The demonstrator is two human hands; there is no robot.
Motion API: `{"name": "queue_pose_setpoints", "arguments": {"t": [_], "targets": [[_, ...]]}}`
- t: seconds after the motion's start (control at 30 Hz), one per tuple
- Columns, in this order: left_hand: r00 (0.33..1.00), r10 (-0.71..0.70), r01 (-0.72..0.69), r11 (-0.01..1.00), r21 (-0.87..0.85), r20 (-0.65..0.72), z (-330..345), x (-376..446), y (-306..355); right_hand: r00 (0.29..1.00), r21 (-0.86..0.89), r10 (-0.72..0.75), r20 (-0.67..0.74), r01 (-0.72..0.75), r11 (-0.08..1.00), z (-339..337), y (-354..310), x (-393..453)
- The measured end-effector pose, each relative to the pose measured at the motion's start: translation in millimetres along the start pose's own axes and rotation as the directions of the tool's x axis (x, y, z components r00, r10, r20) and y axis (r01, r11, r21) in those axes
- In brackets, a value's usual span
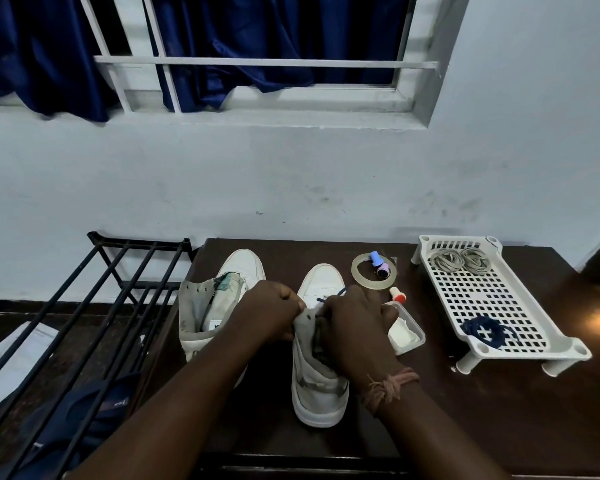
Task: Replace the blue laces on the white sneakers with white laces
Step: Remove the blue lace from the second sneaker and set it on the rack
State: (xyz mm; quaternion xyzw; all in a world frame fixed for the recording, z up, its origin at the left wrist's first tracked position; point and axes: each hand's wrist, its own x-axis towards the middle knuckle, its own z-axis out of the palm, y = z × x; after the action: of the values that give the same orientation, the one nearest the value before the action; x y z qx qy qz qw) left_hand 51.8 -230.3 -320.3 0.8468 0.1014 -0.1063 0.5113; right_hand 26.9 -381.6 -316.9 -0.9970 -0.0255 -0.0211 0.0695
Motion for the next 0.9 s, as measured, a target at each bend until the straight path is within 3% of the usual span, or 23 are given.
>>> {"name": "queue_pose_setpoints", "arguments": {"t": [0.07, 0.13, 0.17, 0.23, 0.3, 0.37, 0.47, 0.5, 0.57, 0.63, 0.73, 0.8, 0.9], "targets": [[1.000, 0.001, -0.001, 1.000, -0.003, -0.004, 0, -1, 1, 0.998, 0.108, 0.027, -0.061, -0.020, 0.994, 0, 1, 2], [1.000, -0.001, 0.001, 1.000, -0.009, -0.006, -1, -3, 2, 0.978, 0.410, 0.137, -0.156, -0.062, 0.910, -6, 6, 7], [1.000, -0.001, 0.000, 1.000, -0.012, -0.004, -1, -3, 3, 0.966, 0.638, 0.210, -0.147, -0.069, 0.767, -10, 10, 10], [1.000, -0.001, 0.001, 1.000, -0.010, -0.007, -1, -4, 3, 0.962, 0.965, 0.271, 0.020, -0.089, 0.245, -22, 18, 18], [1.000, -0.002, 0.002, 1.000, -0.004, -0.011, 0, -4, 4, 0.952, 0.940, 0.181, 0.248, -0.191, -0.284, -31, 22, 21], [1.000, -0.008, 0.008, 1.000, -0.001, -0.013, 0, -4, 3, 0.933, 0.845, 0.129, 0.335, -0.237, -0.479, -33, 23, 21], [1.000, -0.015, 0.015, 1.000, -0.004, -0.015, 1, -4, 4, 0.939, 0.787, 0.182, 0.293, -0.129, -0.603, -33, 25, 27], [1.000, -0.017, 0.017, 1.000, -0.005, -0.013, 1, -4, 4, 0.940, 0.832, 0.243, 0.241, -0.071, -0.551, -33, 27, 28], [1.000, -0.022, 0.022, 1.000, -0.006, -0.014, 2, -4, 4, 0.915, 0.980, 0.397, 0.068, 0.015, -0.201, -35, 29, 27], [0.999, -0.003, 0.004, 1.000, 0.008, -0.035, 4, -4, 3, 0.895, 0.993, 0.441, -0.060, 0.007, 0.121, -28, 30, 24], [0.989, 0.100, -0.087, 0.988, 0.127, -0.104, 15, -5, 5, 0.957, 0.857, 0.287, 0.049, -0.188, 0.480, -10, 32, 21], [0.979, 0.152, -0.131, 0.979, 0.155, -0.134, 27, -6, 5, 0.970, 0.728, 0.156, 0.187, -0.243, 0.641, 6, 29, 18], [0.971, 0.186, -0.160, 0.973, 0.165, -0.152, 40, -4, -1, 0.983, 0.612, 0.118, 0.143, -0.182, 0.769, 20, 21, 14]]}}
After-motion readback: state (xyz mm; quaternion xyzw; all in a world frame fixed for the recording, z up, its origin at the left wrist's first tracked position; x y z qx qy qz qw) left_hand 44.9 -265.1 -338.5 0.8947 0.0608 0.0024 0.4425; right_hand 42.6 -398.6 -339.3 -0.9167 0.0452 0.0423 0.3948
